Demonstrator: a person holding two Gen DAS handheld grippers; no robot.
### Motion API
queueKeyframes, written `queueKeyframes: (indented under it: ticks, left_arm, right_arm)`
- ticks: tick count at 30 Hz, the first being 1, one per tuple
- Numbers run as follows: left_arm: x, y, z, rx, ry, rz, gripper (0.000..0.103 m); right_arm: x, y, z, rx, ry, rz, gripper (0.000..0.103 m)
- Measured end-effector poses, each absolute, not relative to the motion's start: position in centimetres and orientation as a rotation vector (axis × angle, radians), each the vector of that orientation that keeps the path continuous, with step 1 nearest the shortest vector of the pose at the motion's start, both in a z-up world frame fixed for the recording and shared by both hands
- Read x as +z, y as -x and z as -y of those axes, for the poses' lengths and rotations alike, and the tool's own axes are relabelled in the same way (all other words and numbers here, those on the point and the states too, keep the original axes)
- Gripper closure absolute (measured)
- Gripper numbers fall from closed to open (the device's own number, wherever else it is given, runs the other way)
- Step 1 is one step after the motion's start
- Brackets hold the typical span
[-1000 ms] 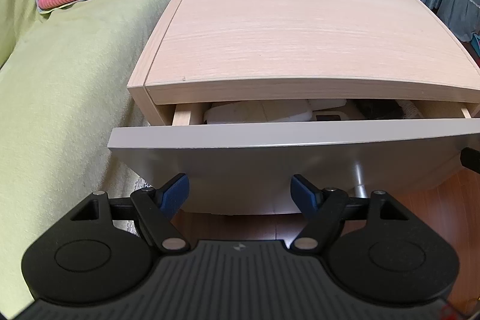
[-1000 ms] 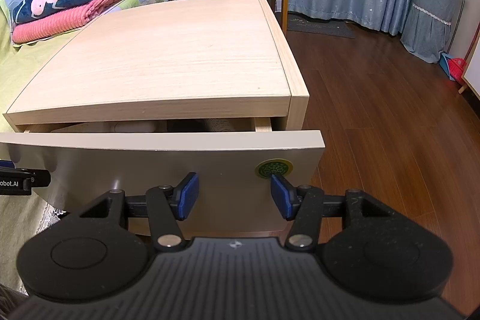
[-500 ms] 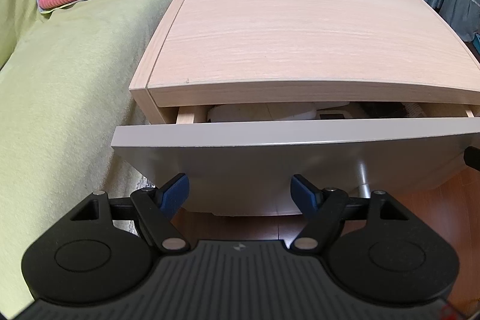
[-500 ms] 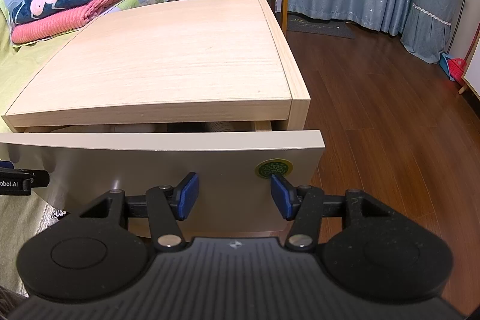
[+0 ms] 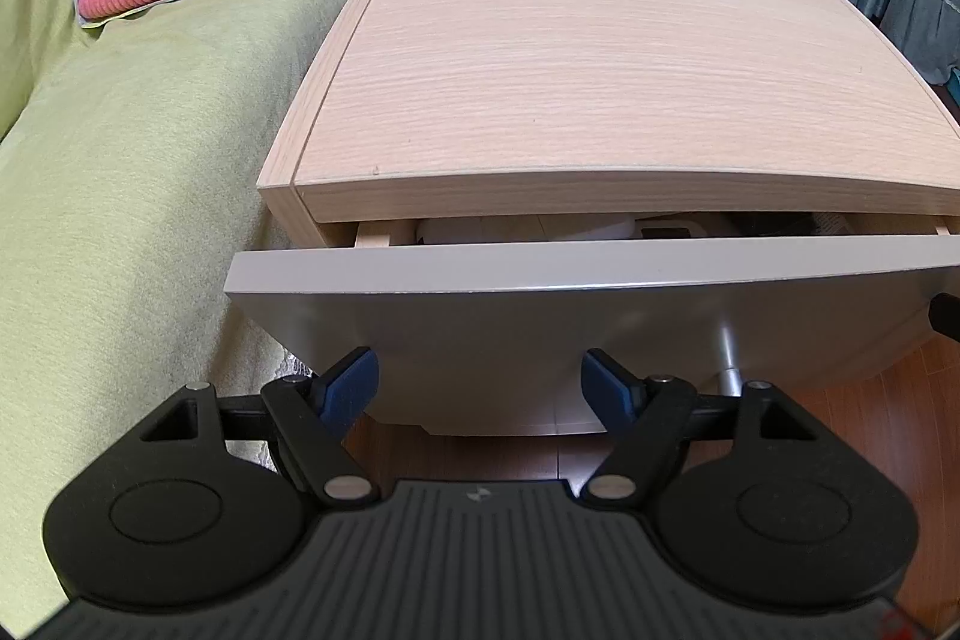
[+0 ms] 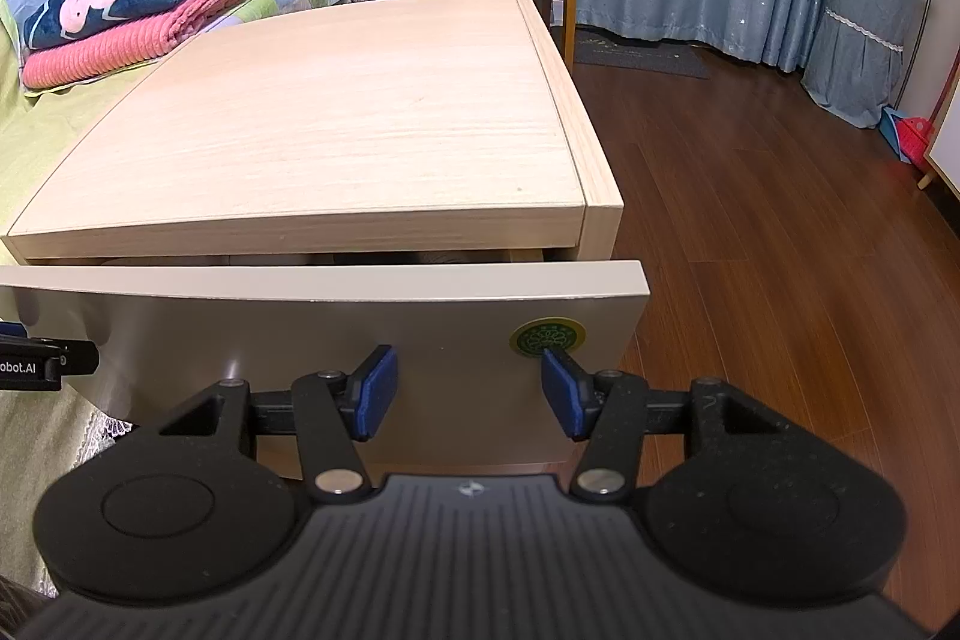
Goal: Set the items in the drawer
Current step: 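Press the drawer front flush with the cabinet using the left gripper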
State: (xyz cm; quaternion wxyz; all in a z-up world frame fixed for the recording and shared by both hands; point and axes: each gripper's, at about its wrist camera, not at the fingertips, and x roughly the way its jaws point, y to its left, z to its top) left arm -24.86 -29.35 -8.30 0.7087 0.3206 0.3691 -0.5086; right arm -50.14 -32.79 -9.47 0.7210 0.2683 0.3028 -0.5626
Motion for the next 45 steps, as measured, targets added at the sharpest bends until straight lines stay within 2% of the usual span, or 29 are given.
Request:
queueKeyframes:
  ticks: [45]
  left_arm:
    - [-8.5,24.7,29.9,-1.124,-0.726,-0.805,0.028]
  right_arm:
    - [-9.5,49.5,34.1,-1.250,-0.584,-0.673,0.053]
